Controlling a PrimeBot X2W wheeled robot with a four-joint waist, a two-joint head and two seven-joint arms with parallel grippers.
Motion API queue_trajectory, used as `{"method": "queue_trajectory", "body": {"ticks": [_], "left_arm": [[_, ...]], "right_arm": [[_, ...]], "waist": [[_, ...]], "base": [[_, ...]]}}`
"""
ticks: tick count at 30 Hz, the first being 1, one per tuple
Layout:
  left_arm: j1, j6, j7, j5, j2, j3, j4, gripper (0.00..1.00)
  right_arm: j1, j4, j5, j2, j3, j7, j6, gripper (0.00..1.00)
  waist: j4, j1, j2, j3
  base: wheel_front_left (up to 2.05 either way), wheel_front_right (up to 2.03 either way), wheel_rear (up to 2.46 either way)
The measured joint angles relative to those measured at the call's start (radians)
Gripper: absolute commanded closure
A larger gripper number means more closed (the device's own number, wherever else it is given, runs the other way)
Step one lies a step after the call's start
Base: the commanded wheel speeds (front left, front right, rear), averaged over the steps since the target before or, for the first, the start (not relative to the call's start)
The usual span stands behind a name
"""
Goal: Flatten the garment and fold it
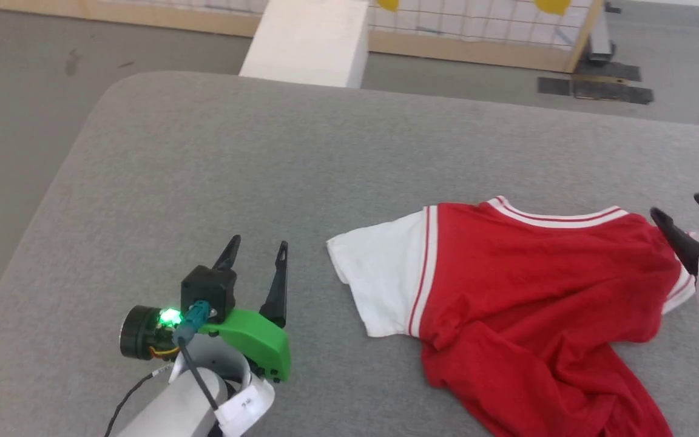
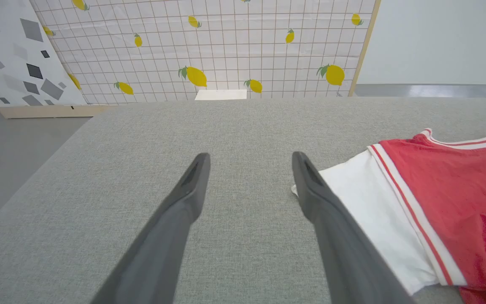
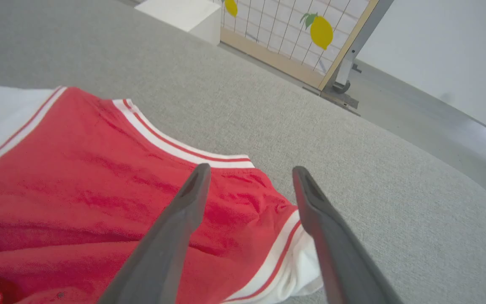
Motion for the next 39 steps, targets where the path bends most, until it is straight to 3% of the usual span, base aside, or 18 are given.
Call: {"method": "queue_trajectory", "body": {"ticks": [4, 9, 13, 18, 25, 32, 39], "left_arm": [[0.002, 0.007, 0.004, -0.005, 0.017, 0.015, -0.016, 0.00], [0.008, 0.007, 0.016, -0.038, 0.032, 0.031, -0.027, 0.00], [0.008, 0.004, 0.050, -0.052, 0.045, 0.032, -0.034, 0.00], [0.002, -0.005, 0.148, -0.068, 0.060, 0.016, -0.029, 0.00], [-0.089, -0.005, 0.378, -0.115, 0.088, -0.003, -0.031, 0.00], [-0.231, 0.002, 0.718, -0.163, 0.111, -0.051, -0.026, 0.00], [-0.309, 0.014, 0.863, -0.156, 0.142, -0.087, 0.023, 0.00]], "right_arm": [[0.092, -0.075, -0.013, 0.078, -0.142, -0.104, 0.000, 0.00], [0.246, -0.201, -0.100, 0.239, -0.318, -0.193, 0.000, 0.00], [0.345, -0.320, -0.198, 0.364, -0.413, -0.224, 0.000, 0.00], [0.429, -0.435, -0.307, 0.471, -0.473, -0.199, 0.000, 0.00], [0.466, -0.548, -0.382, 0.541, -0.509, -0.144, 0.000, 0.00], [0.467, -0.599, -0.402, 0.564, -0.507, -0.127, 0.000, 0.00], [0.467, -0.606, -0.414, 0.581, -0.494, -0.133, 0.000, 0.00]], "waist": [[-0.035, 0.0000, 0.0000, -0.004], [-0.079, 0.0000, 0.0000, -0.004], [-0.110, 0.0000, 0.0000, 0.002], [-0.141, 0.0000, 0.0000, 0.016], [-0.174, 0.0000, 0.0000, 0.049], [-0.203, 0.0000, 0.0000, 0.099], [-0.242, 0.0000, 0.0000, 0.152]], "base": [[0.00, 0.00, 0.00], [0.00, 0.00, 0.00], [0.00, 0.00, 0.00], [0.00, 0.00, 0.00], [0.00, 0.00, 0.00], [0.00, 0.00, 0.00], [0.00, 0.00, 0.00]]}}
